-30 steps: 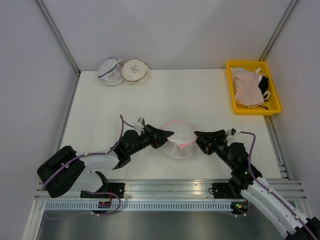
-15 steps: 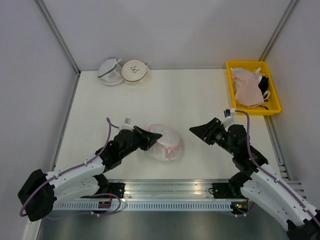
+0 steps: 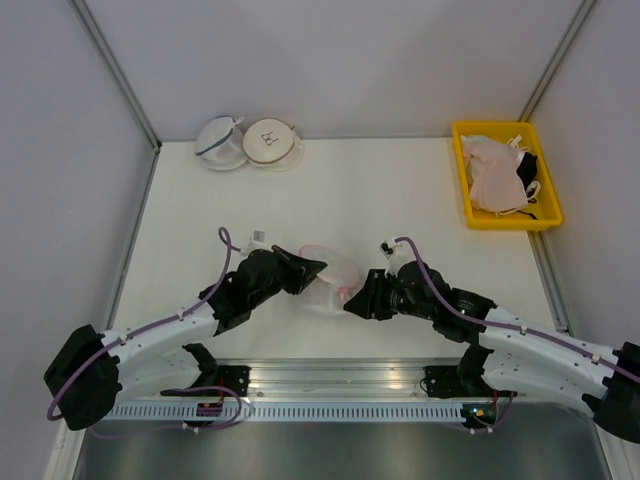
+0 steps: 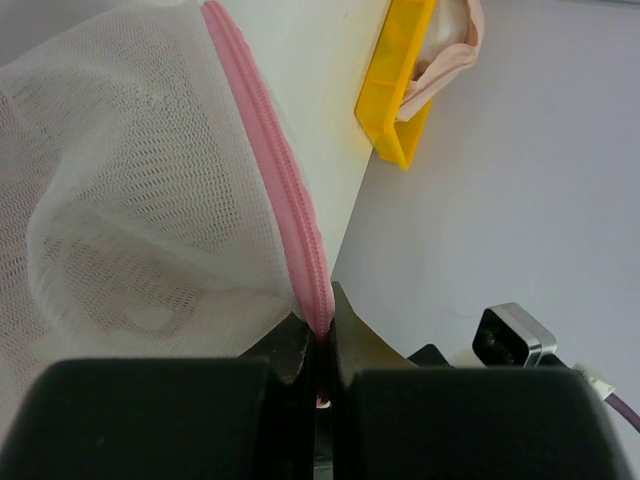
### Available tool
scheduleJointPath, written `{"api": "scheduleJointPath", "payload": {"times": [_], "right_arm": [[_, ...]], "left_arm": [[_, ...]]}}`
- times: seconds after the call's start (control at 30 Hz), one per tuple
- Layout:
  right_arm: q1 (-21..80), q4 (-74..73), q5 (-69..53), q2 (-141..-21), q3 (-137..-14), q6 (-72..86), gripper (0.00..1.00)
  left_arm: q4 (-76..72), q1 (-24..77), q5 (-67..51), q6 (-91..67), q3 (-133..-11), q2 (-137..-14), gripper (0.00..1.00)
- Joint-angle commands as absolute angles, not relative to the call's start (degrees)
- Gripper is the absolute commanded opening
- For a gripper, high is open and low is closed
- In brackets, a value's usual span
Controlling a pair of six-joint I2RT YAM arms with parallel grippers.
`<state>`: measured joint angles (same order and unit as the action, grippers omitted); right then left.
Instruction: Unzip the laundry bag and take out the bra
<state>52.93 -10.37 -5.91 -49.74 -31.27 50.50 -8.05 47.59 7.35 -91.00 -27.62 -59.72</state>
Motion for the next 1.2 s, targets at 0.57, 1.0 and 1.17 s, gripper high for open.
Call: {"api": "scheduleJointPath", "payload": {"times": [0.57, 1.0, 1.17], "right_arm": [[55.72, 4.39, -5.88, -45.53, -28.39, 42.45, 0.46], [57.30, -1.39, -0.44, -39.64, -23.29, 37.27, 0.48], [57.57, -1.14, -0.35, -39.64, -22.76, 36.39, 0.49]], "left_arm": [[-22.31, 47.29, -2.55, -106.16, -16.88, -54.49, 0.02], [-32.34, 47.02, -0.26, -114.69, -15.64, -56.08, 0.02], [-32.52, 46.93, -0.70, -115.49, -15.56, -56.16, 0.02]]}}
